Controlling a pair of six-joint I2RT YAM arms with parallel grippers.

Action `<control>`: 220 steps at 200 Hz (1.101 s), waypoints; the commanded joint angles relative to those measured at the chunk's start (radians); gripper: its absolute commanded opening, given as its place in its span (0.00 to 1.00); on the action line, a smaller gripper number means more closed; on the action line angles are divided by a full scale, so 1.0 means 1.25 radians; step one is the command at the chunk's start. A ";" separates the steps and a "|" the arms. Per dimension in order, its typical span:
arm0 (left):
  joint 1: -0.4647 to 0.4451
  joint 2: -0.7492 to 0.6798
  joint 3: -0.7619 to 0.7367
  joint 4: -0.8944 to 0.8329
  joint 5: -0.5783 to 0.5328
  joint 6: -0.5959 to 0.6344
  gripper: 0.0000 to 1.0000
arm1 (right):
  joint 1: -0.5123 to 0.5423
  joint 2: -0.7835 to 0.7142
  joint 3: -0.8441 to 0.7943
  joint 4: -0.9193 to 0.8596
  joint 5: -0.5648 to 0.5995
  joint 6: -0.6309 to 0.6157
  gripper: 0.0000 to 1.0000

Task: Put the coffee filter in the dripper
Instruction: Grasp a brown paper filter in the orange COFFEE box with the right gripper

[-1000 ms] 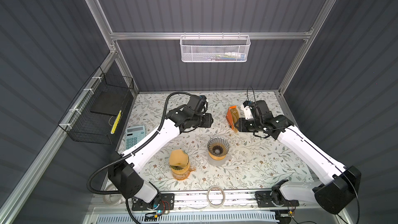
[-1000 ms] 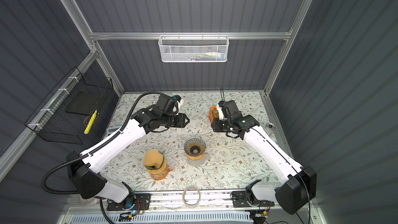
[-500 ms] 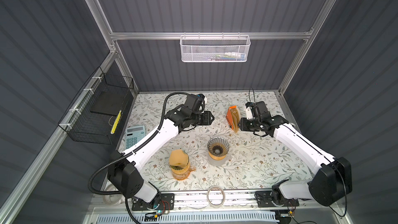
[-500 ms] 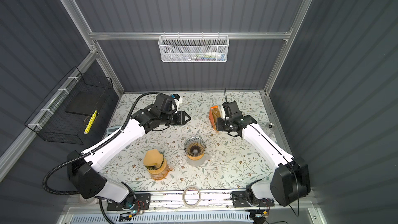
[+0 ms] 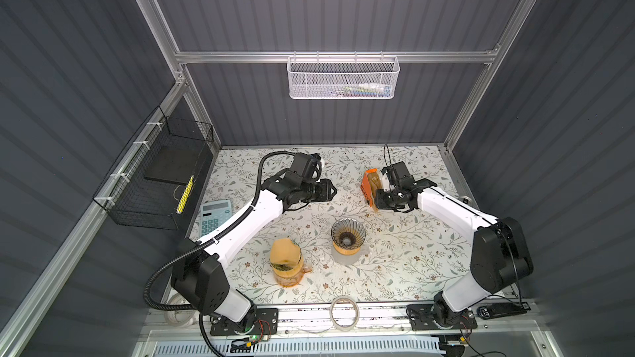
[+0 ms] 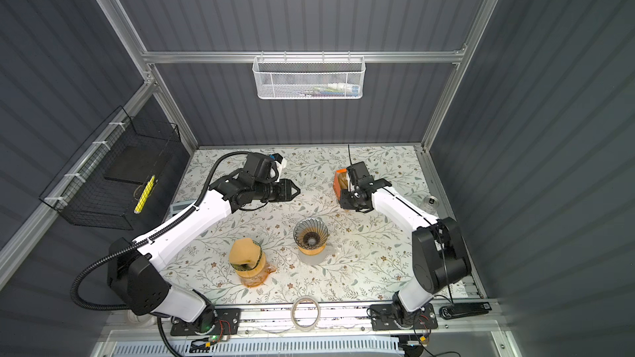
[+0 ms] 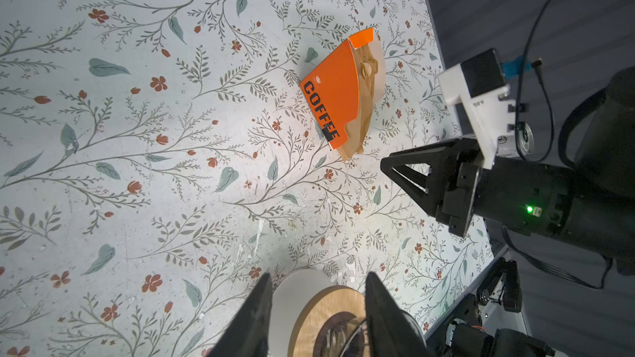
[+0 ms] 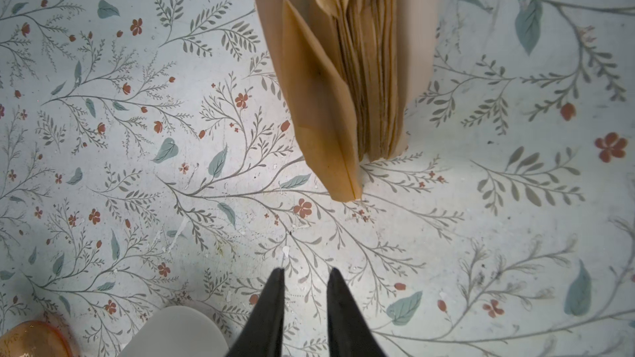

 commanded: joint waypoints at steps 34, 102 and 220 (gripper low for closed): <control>0.032 0.031 -0.010 0.015 0.043 -0.007 0.45 | -0.003 0.097 0.090 0.008 0.009 -0.019 0.24; 0.057 0.047 -0.019 0.027 0.067 -0.010 0.45 | -0.003 0.157 0.133 -0.013 0.046 -0.032 0.18; 0.068 0.041 -0.035 0.036 0.075 -0.015 0.45 | -0.003 0.191 0.151 -0.023 0.090 -0.048 0.14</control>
